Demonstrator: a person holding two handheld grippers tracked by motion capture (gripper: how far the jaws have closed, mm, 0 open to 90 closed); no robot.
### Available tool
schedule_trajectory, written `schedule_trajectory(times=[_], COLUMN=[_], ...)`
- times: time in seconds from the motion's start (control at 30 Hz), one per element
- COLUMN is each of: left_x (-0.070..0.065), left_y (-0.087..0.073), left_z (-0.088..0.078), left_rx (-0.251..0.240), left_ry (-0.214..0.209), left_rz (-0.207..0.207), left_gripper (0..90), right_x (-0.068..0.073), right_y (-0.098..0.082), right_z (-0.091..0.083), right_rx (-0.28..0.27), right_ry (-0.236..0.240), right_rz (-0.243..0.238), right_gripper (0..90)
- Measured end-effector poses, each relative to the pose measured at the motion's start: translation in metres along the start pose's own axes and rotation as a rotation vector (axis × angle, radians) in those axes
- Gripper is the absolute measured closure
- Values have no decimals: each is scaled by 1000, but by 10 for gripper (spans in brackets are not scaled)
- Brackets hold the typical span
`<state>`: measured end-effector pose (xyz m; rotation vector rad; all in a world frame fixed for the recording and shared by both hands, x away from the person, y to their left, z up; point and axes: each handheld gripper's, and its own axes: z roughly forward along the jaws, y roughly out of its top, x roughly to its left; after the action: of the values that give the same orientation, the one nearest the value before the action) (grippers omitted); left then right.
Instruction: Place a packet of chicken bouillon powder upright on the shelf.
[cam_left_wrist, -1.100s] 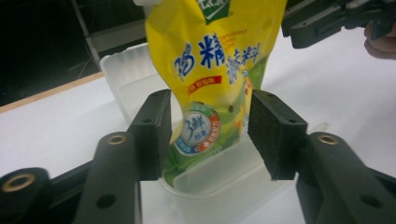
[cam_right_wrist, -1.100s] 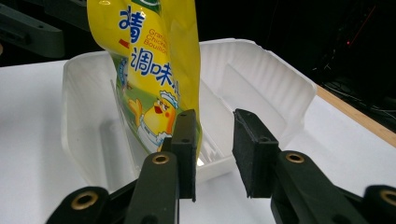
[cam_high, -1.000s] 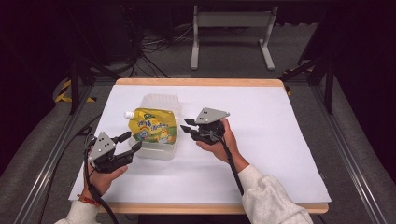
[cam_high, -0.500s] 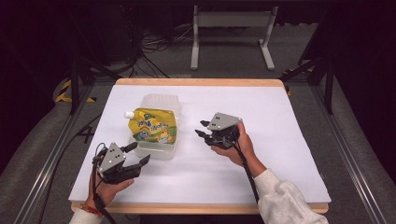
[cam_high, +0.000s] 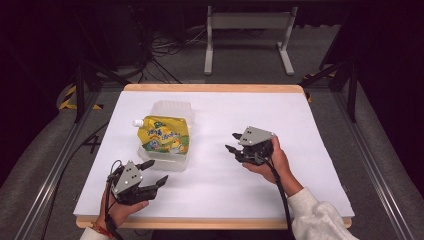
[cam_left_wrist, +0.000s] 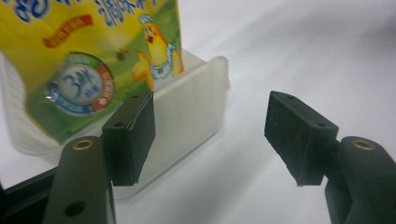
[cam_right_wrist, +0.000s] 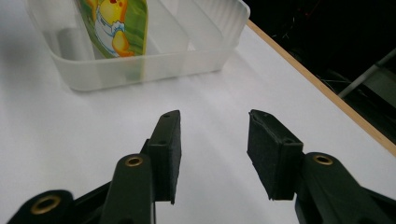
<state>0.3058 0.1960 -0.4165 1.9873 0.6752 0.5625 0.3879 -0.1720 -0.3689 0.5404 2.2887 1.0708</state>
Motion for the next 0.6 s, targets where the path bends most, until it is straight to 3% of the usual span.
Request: schedule_trajectory(times=[0.23,0.6], left_x=[-5,-5], left_y=[-8,-17], left_z=[7,19], left_rx=[57,116], left_ry=[-17,-46], left_rz=[23,18], left_gripper=[300,247], right_x=[-5,-10], right_y=[-14,-45], right_z=[-13,-34], right_rx=[28,87], right_ry=[-24,-59], right_rz=[6,26], right_gripper=[483,383])
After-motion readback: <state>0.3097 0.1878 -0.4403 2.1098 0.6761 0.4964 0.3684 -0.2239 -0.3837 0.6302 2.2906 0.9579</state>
